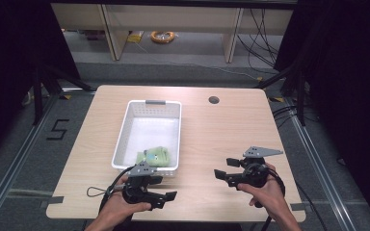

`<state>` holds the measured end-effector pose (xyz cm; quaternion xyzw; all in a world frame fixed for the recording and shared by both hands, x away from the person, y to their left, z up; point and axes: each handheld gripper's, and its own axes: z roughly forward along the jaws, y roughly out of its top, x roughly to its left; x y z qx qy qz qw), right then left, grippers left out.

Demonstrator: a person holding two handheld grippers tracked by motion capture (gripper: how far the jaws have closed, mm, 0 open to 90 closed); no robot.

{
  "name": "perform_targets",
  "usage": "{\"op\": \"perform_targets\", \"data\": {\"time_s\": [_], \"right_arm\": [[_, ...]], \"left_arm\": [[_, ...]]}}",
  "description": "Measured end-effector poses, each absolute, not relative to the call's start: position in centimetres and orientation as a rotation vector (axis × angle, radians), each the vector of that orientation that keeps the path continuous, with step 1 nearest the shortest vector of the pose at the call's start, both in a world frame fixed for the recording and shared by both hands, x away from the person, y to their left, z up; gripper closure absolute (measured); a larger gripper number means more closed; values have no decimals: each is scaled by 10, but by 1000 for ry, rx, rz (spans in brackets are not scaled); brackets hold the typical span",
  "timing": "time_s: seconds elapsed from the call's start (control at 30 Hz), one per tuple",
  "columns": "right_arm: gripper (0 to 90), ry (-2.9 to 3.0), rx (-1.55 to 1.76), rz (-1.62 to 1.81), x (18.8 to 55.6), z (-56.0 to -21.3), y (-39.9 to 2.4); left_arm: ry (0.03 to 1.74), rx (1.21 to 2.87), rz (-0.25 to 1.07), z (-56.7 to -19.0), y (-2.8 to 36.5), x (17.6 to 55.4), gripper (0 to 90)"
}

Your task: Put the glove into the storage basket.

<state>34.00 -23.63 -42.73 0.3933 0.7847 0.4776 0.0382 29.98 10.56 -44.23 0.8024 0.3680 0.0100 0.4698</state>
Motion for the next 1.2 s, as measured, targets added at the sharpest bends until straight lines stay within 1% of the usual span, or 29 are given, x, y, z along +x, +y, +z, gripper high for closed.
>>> {"op": "perform_targets", "data": {"time_s": [0.4,0.57,0.67,0.73,0.77,0.87,1.0,1.03,1.2], "right_arm": [[221,2415,1213,1465,322,-446,-238],[219,2419,1170,1462,318,-454,-239],[217,2427,1172,1465,315,-459,-239],[217,2430,1228,1469,311,-461,-239],[217,2443,1166,1464,314,-464,-241],[216,2440,1196,1448,310,-468,-243],[215,2447,1207,1435,305,-471,-245],[215,2452,1263,1424,301,-470,-245],[214,2472,1154,1392,297,-478,-246]], "left_arm": [[884,1995,35,-461,102,290,221],[875,2004,54,-469,100,283,216],[882,2006,40,-475,100,281,210],[872,2012,45,-481,100,280,207],[883,2024,45,-482,100,279,205],[871,2057,85,-487,102,278,199],[873,2035,66,-491,102,277,182],[880,2030,66,-491,102,277,181],[861,2056,86,-494,105,274,179]]}}
